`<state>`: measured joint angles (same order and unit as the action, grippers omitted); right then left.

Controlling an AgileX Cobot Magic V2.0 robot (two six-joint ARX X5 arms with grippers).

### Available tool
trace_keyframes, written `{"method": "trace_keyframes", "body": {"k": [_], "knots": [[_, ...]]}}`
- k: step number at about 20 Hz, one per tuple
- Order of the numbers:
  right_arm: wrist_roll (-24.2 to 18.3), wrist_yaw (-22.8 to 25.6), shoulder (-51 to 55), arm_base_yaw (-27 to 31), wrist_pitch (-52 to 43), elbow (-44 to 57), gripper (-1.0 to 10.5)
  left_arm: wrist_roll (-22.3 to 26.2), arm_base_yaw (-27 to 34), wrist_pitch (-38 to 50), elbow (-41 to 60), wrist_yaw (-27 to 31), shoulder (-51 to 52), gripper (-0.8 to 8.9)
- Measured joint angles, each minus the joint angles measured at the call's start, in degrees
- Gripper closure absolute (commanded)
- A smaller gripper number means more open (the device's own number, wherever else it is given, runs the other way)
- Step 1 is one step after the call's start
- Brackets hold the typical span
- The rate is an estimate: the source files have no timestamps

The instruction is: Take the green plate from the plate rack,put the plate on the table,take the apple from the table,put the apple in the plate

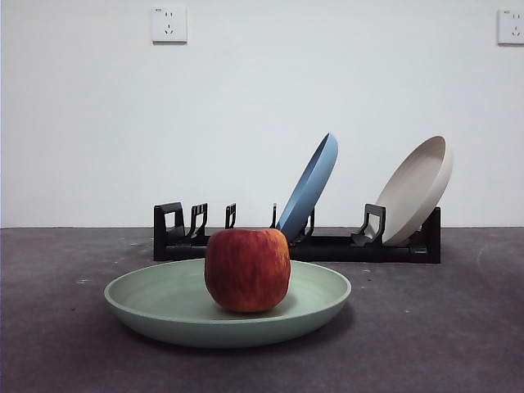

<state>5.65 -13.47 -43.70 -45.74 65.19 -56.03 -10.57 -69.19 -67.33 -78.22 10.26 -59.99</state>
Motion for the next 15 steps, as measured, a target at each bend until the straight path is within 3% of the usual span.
{"method": "trace_keyframes", "body": {"k": [2,3,15], "knots": [[0.59,-0.02,1.03,0.0,0.87,0.0,9.1,0.0,0.0,-0.35,0.0,-0.22,0.0,8.37],[0.68,-0.02,1.46,0.0,1.09,0.0,9.7,-0.02,0.0,-0.39,0.0,-0.22,0.0,8.17],[1.29,0.0,2.1,0.0,0.98,0.0,9.5,-0.07,0.0,-0.48,0.0,-0.13,0.0,8.17]]}}
